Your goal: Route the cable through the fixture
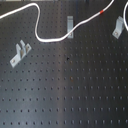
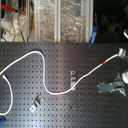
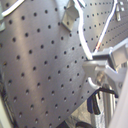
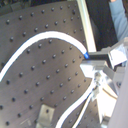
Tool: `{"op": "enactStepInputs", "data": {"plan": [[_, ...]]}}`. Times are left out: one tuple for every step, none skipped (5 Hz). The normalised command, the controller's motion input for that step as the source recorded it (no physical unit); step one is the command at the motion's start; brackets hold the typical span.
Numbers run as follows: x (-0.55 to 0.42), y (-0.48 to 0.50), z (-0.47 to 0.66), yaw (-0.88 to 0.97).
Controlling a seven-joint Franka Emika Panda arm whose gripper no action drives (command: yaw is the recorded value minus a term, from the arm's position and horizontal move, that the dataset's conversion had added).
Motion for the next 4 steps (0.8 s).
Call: {"op": "enactStepInputs", "data": {"plan": [[-0.156,0.328,0.00,0.31],[-0.192,0.038,0.00,0.00],[-0.464,0.479,0.00,0.37],[-0.017,-0.004,0.00,0.00]]}}
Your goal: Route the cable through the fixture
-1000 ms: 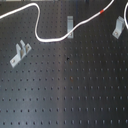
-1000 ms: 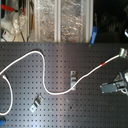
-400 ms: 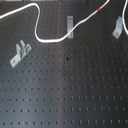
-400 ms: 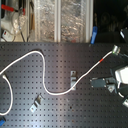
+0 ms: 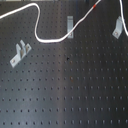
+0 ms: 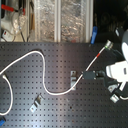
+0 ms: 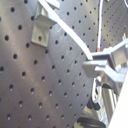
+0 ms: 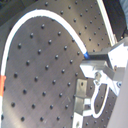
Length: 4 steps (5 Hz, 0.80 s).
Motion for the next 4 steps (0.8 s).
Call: {"op": "enactStepInputs", "data": {"plan": [[-0.549,0.444,0.00,0.35],[-0.204,0.422,0.00,0.39],[-0.006,0.017,0.00,0.00],[-0.005,0.326,0.00,0.26]]}}
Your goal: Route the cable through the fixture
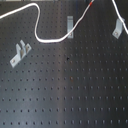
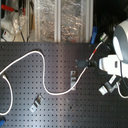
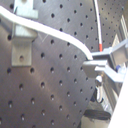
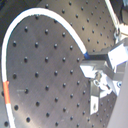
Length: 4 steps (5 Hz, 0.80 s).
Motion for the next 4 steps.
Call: {"op": "enactStepInputs", "data": {"plan": [[0.033,0.200,0.00,0.33],[0.002,0.026,0.00,0.00],[0.028,0.185,0.21,0.36],[0.011,0.059,0.00,0.15]]}}
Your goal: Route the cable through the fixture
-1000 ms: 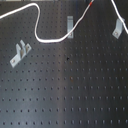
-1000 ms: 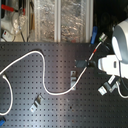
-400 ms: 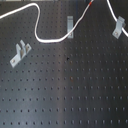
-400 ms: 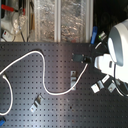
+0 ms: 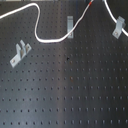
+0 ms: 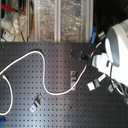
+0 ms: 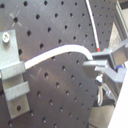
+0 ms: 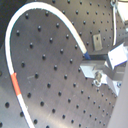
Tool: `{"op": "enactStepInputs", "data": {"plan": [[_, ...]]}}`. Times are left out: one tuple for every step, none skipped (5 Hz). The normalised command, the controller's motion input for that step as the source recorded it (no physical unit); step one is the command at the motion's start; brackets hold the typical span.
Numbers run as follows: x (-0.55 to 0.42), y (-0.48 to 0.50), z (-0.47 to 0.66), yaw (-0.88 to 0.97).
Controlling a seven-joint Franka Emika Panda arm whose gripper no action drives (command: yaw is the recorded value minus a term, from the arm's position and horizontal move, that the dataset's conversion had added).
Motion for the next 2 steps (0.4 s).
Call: {"op": "enactStepInputs", "data": {"plan": [[0.001,0.015,0.00,0.00],[0.070,0.270,0.20,0.68]]}}
